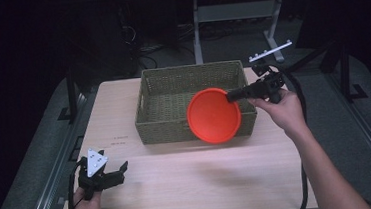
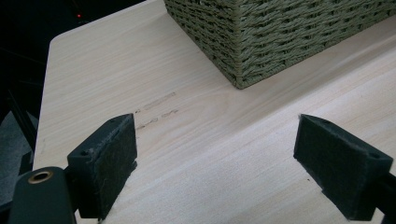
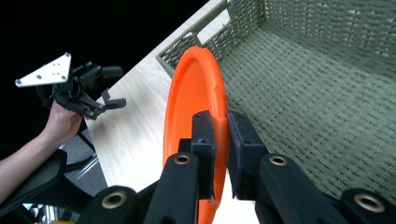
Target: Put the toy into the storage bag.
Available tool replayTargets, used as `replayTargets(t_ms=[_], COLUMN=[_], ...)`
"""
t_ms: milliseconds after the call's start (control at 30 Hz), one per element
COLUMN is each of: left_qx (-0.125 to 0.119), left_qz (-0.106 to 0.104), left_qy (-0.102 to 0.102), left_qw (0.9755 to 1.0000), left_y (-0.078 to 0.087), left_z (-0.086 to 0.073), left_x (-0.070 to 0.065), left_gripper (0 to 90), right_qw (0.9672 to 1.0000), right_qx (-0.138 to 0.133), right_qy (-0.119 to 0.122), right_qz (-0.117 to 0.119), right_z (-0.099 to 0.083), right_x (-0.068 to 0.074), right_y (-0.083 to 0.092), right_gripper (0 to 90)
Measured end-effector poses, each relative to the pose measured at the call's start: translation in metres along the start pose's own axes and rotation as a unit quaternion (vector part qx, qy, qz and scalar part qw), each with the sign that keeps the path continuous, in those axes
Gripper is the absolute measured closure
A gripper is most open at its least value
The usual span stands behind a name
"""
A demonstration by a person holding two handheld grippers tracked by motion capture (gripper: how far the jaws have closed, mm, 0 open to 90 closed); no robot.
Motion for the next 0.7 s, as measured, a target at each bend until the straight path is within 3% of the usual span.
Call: replayTargets(t_ms=[700], left_qx=[-0.004], left_qz=[-0.001], left_qy=[0.005], left_qw=[1.0000], left_y=[0.000], left_z=[0.000], left_x=[0.000], left_gripper=[12.9], right_qw=[0.9992], right_qx=[-0.019], right_qy=[-0.032], right_qz=[-0.012], right_z=[0.032], right_x=[-0.021], right_y=[-0.005], right_gripper=[81.7])
Point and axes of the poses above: each handheld gripper's, and its own axes: y roughly backward along the jaws, z roughly out of its top, x roughly to its left, the point moved 7 cm from there along -y, roughly forward along the jaws, and after that the axes turned 2 degrees about z, right-handed, at the moved point
